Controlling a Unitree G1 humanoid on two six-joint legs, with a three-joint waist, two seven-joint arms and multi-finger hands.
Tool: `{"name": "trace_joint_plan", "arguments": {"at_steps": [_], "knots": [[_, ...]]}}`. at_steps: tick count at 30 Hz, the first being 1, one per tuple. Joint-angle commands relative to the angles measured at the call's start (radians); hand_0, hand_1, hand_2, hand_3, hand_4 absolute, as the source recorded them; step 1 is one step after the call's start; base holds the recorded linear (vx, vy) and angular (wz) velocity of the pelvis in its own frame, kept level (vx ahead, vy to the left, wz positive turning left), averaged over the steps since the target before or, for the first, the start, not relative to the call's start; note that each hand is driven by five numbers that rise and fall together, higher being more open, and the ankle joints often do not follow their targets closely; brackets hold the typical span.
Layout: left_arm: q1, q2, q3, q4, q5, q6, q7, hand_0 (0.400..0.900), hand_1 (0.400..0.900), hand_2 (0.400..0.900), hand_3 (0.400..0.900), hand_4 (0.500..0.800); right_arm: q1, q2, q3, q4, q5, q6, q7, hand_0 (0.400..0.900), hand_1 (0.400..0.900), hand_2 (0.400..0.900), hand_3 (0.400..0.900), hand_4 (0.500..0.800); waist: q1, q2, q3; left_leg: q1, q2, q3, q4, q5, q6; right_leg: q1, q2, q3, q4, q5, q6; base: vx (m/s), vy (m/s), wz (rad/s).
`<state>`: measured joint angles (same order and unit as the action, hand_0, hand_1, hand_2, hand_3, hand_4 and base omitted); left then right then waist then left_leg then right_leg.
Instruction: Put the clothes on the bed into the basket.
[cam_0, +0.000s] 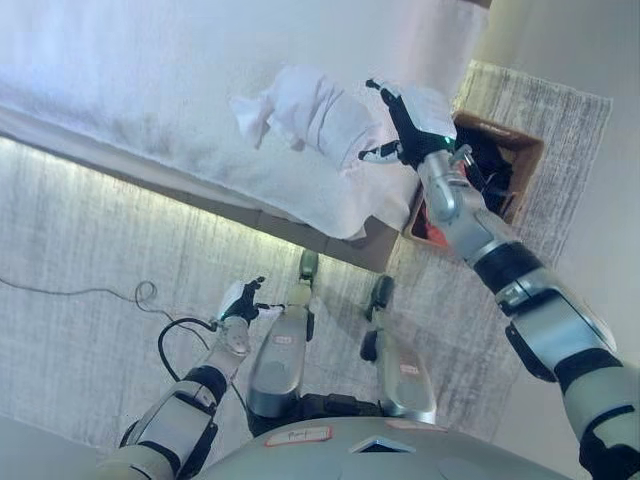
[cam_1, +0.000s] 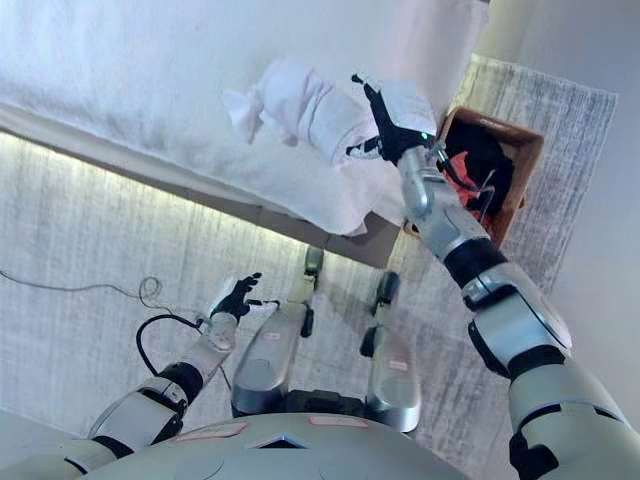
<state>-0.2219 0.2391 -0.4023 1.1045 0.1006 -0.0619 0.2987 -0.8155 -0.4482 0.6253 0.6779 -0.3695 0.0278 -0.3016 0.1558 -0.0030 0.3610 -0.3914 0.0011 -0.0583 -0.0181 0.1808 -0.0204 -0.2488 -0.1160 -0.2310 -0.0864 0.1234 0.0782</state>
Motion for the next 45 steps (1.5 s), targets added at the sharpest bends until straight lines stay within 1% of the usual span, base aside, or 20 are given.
{"name": "trace_joint_plan", "arguments": {"at_steps": [1, 4, 6, 8, 9, 10, 11, 12, 13, 15, 17, 18, 26, 35, 37, 38, 39, 40, 43, 45], "knots": [[0.019, 0.036, -0.004, 0.057, -0.043, 0.005, 0.058, 0.900, 0.900, 0.900, 0.900, 0.800, -0.119, 0.015, 0.016, 0.008, -0.012, -0.015, -0.077, 0.900, 0.900, 0.900, 0.900, 0.800, 0.017, -0.044, -0.023, -0.098, -0.014, -0.043, 0.130, -0.111, 0.003, -0.021, -0.048, 0.065, 0.029, -0.009, 0.038, -0.02, -0.013, 0.14], [0.004, 0.059, 0.007, 0.060, -0.055, 0.008, 0.093, 0.900, 0.900, 0.900, 0.900, 0.800, -0.188, 0.053, 0.046, 0.078, 0.013, -0.003, -0.068, 0.900, 0.900, 0.900, 0.900, 0.800, 0.035, -0.063, -0.004, -0.121, -0.015, -0.061, 0.137, -0.108, -0.001, -0.034, -0.042, 0.055, 0.033, -0.006, 0.037, -0.03, -0.013, 0.16], [-0.006, 0.074, 0.009, 0.054, -0.066, 0.010, 0.097, 0.900, 0.900, 0.900, 0.900, 0.800, -0.242, 0.076, 0.076, 0.147, 0.041, 0.004, -0.035, 0.900, 0.900, 0.900, 0.900, 0.800, 0.046, -0.072, 0.010, -0.127, -0.016, -0.072, 0.133, -0.103, -0.003, -0.037, -0.039, 0.048, 0.034, -0.005, 0.036, -0.03, -0.040, 0.24], [-0.019, 0.093, 0.002, 0.051, -0.072, 0.015, 0.093, 0.900, 0.900, 0.900, 0.900, 0.800, -0.308, 0.123, 0.111, 0.262, 0.086, 0.026, 0.024, 0.900, 0.900, 0.900, 0.900, 0.800, 0.057, -0.083, 0.018, -0.136, -0.017, -0.081, 0.130, -0.096, -0.006, -0.040, -0.036, 0.039, 0.033, -0.004, 0.035, -0.01, -0.040, 0.24], [-0.028, 0.112, -0.009, 0.046, -0.076, 0.019, 0.086, 0.900, 0.900, 0.900, 0.900, 0.800, -0.365, 0.189, 0.118, 0.405, 0.130, 0.047, 0.061, 0.900, 0.900, 0.900, 0.900, 0.800, 0.068, -0.087, 0.031, -0.134, -0.016, -0.085, 0.127, -0.093, -0.008, -0.039, -0.031, 0.035, 0.035, -0.004, 0.033, -0.01, -0.021, 0.16], [-0.029, 0.112, -0.009, 0.046, -0.076, 0.019, 0.086, 0.900, 0.900, 0.900, 0.900, 0.800, -0.366, 0.190, 0.118, 0.406, 0.130, 0.046, 0.061, 0.900, 0.900, 0.900, 0.900, 0.800, 0.065, -0.088, 0.028, -0.139, -0.017, -0.088, 0.126, -0.090, -0.008, -0.042, -0.032, 0.032, 0.034, -0.003, 0.033, -0.01, -0.005, 0.13], [-0.033, 0.117, -0.012, 0.051, -0.087, 0.020, 0.079, 0.900, 0.900, 0.900, 0.900, 0.800, -0.396, 0.221, 0.117, 0.468, 0.152, 0.055, 0.064, 0.900, 0.900, 0.900, 0.900, 0.800, 0.071, -0.088, 0.032, -0.137, -0.018, -0.090, 0.121, -0.086, -0.009, -0.042, -0.030, 0.030, 0.034, -0.002, 0.033, 0.00, 0.004, 0.11], [-0.038, 0.126, -0.025, 0.057, -0.088, 0.024, 0.068, 0.900, 0.900, 0.900, 0.900, 0.800, -0.431, 0.252, 0.128, 0.567, 0.173, 0.058, 0.096, 0.900, 0.900, 0.900, 0.900, 0.800, 0.081, -0.088, 0.035, -0.137, -0.017, -0.095, 0.112, -0.081, -0.010, -0.043, -0.028, 0.025, 0.032, 0.000, 0.033, 0.00, 0.002, 0.09], [-0.038, 0.126, -0.025, 0.057, -0.088, 0.024, 0.068, 0.900, 0.900, 0.900, 0.900, 0.800, -0.431, 0.252, 0.128, 0.567, 0.173, 0.058, 0.096, 0.900, 0.900, 0.900, 0.900, 0.800, 0.080, -0.088, 0.034, -0.138, -0.018, -0.096, 0.112, -0.081, -0.010, -0.044, -0.028, 0.024, 0.032, 0.000, 0.033, 0.00, 0.005, 0.06], [-0.049, 0.130, -0.038, 0.071, -0.086, 0.033, 0.059, 0.900, 0.900, 0.900, 0.900, 0.800, -0.465, 0.269, 0.106, 0.640, 0.214, 0.068, 0.103, 0.900, 0.900, 0.900, 0.900, 0.800, 0.093, -0.088, 0.037, -0.138, -0.018, -0.098, 0.100, -0.076, -0.010, -0.046, -0.026, 0.023, 0.026, 0.004, 0.034, 0.00, 0.000, 0.00], [-0.065, 0.132, -0.052, 0.075, -0.084, 0.037, 0.057, 0.900, 0.900, 0.900, 0.900, 0.800, -0.476, 0.284, 0.131, 0.672, 0.214, 0.073, 0.132, 0.900, 0.900, 0.900, 0.900, 0.800, 0.098, -0.087, 0.039, -0.138, -0.018, -0.101, 0.094, -0.072, -0.011, -0.048, -0.026, 0.019, 0.024, 0.005, 0.035, 0.01, 0.003, 0.06], [-0.071, 0.134, -0.051, 0.077, -0.088, 0.039, 0.056, 0.900, 0.900, 0.900, 0.900, 0.800, -0.492, 0.301, 0.110, 0.688, 0.245, 0.074, 0.131, 0.400, 0.400, 0.400, 0.400, 0.500, 0.098, -0.086, 0.039, -0.134, -0.020, -0.105, 0.088, -0.069, -0.010, -0.046, -0.026, 0.020, 0.023, 0.005, 0.035, 0.01, 0.005, 0.06], [-0.077, 0.128, -0.055, 0.078, -0.099, 0.035, 0.064, 0.900, 0.900, 0.900, 0.900, 0.800, -0.486, 0.298, 0.091, 0.707, 0.280, 0.060, 0.115, 0.400, 0.400, 0.400, 0.400, 0.500, 0.094, -0.080, 0.040, -0.121, -0.020, -0.106, 0.078, -0.067, -0.009, -0.045, -0.023, 0.023, 0.023, 0.002, 0.033, 0.00, 0.001, 0.00], [-0.063, 0.125, -0.060, 0.051, -0.109, 0.017, 0.044, 0.900, 0.900, 0.900, 0.900, 0.800, -0.450, 0.282, 0.117, 0.689, 0.215, 0.052, 0.118, 0.400, 0.400, 0.400, 0.400, 0.500, 0.080, -0.078, 0.032, -0.097, -0.018, -0.103, 0.076, -0.072, -0.008, -0.031, -0.018, 0.032, 0.026, -0.003, 0.031, -0.01, 0.000, -0.04], [-0.054, 0.113, -0.062, 0.055, -0.099, 0.013, 0.038, 0.900, 0.900, 0.900, 0.900, 0.800, -0.398, 0.241, 0.098, 0.696, 0.199, 0.042, 0.108, 0.400, 0.400, 0.400, 0.400, 0.500, 0.075, -0.075, 0.024, -0.083, -0.019, -0.103, 0.070, -0.073, -0.006, -0.022, -0.020, 0.032, 0.029, -0.005, 0.032, 0.00, 0.000, 0.00], [-0.054, 0.113, -0.063, 0.055, -0.099, 0.013, 0.038, 0.900, 0.900, 0.900, 0.900, 0.800, -0.398, 0.241, 0.098, 0.695, 0.199, 0.042, 0.108, 0.400, 0.400, 0.400, 0.400, 0.500, 0.076, -0.074, 0.025, -0.083, -0.019, -0.103, 0.070, -0.073, -0.006, -0.022, -0.020, 0.032, 0.029, -0.005, 0.032, 0.00, 0.000, 0.00], [-0.048, 0.101, -0.064, 0.053, -0.087, 0.010, 0.027, 0.900, 0.900, 0.900, 0.900, 0.800, -0.322, 0.192, 0.069, 0.700, 0.201, 0.030, 0.103, 0.400, 0.400, 0.400, 0.400, 0.500, 0.075, -0.070, 0.016, -0.065, -0.020, -0.100, 0.068, -0.078, -0.004, -0.007, -0.022, 0.032, 0.031, -0.010, 0.035, 0.00, 0.000, 0.00], [-0.048, 0.101, -0.064, 0.054, -0.087, 0.010, 0.027, 0.900, 0.900, 0.900, 0.900, 0.800, -0.322, 0.192, 0.069, 0.699, 0.201, 0.030, 0.103, 0.400, 0.400, 0.400, 0.400, 0.500, 0.072, -0.070, 0.013, -0.070, -0.021, -0.101, 0.067, -0.076, -0.003, -0.011, -0.023, 0.030, 0.031, -0.010, 0.035, 0.03, 0.008, 0.03], [-0.028, 0.092, -0.050, 0.063, -0.058, 0.011, 0.004, 0.900, 0.900, 0.900, 0.900, 0.800, -0.191, 0.134, 0.016, 0.656, 0.226, 0.010, 0.103, 0.400, 0.400, 0.400, 0.400, 0.500, 0.061, -0.068, -0.022, -0.028, -0.022, -0.091, 0.063, -0.093, 0.004, 0.018, -0.030, 0.038, 0.038, -0.022, 0.037, 0.05, 0.015, -0.06], [-0.005, 0.086, -0.034, 0.063, -0.051, 0.009, -0.003, 0.900, 0.900, 0.900, 0.900, 0.800, -0.103, 0.092, -0.014, 0.593, 0.234, -0.007, 0.095, 0.400, 0.400, 0.400, 0.400, 0.500, 0.046, -0.070, -0.050, -0.011, -0.025, -0.086, 0.060, -0.098, 0.008, 0.029, -0.035, 0.037, 0.042, -0.028, 0.039, 0.06, 0.018, -0.11]]}}
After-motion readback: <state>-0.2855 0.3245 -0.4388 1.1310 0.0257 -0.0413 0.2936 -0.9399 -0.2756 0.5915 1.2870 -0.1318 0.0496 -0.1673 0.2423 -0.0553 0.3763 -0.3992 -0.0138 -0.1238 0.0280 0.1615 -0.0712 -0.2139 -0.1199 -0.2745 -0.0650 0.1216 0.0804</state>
